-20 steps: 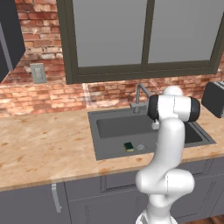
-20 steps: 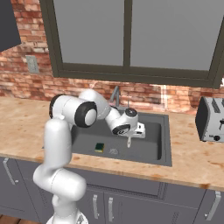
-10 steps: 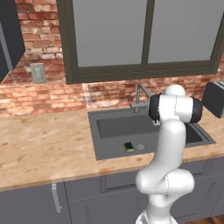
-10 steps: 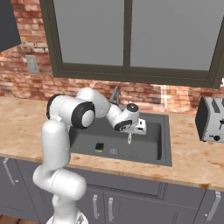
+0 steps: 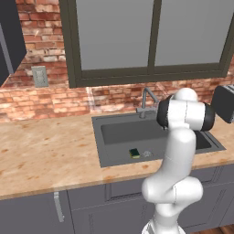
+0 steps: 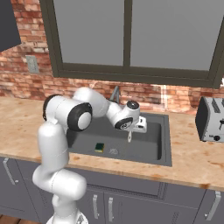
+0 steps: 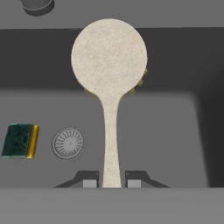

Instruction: Pick up the dish brush and sponge from the sink, and place them back in the cabinet, and close the cabinet doors.

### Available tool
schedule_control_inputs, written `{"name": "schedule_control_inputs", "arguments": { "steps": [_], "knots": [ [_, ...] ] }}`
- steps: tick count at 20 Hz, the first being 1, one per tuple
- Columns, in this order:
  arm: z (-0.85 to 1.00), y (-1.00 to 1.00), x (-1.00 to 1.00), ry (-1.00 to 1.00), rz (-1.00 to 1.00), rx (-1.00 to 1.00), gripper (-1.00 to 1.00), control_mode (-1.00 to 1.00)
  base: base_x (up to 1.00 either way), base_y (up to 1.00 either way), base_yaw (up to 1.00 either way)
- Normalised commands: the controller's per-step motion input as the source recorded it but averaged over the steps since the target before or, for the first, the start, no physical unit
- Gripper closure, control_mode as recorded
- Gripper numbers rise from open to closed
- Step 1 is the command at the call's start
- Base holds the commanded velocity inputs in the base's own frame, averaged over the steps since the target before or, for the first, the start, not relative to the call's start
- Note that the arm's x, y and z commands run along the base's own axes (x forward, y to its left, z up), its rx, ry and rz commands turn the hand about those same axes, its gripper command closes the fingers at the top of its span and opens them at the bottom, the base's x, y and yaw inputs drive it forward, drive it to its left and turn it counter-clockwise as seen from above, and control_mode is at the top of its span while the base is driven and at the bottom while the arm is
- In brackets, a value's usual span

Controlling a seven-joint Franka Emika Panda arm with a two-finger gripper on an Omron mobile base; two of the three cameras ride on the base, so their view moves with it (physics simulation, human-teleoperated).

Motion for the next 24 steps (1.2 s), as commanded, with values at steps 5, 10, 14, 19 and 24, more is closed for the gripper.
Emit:
{"name": "schedule_control_inputs", "arguments": {
  "steps": [5,10,14,19,24],
  "knots": [
    [0.35,0.0,-0.14,0.0,0.0,0.0,1.0,-1.0,0.0,0.0,0.0],
    [0.43,0.0,-0.23,0.0,0.0,0.0,1.0,-1.0,0.0,0.0,0.0],
    [0.36,0.0,-0.22,0.0,0.0,0.0,1.0,-1.0,0.0,0.0,0.0],
    [0.28,0.05,-0.21,0.0,0.0,0.0,1.0,-1.0,0.0,0.0,0.0],
    [0.16,0.11,-0.17,0.0,0.0,0.0,1.0,-1.0,0.0,0.0,0.0]
  ]
}}
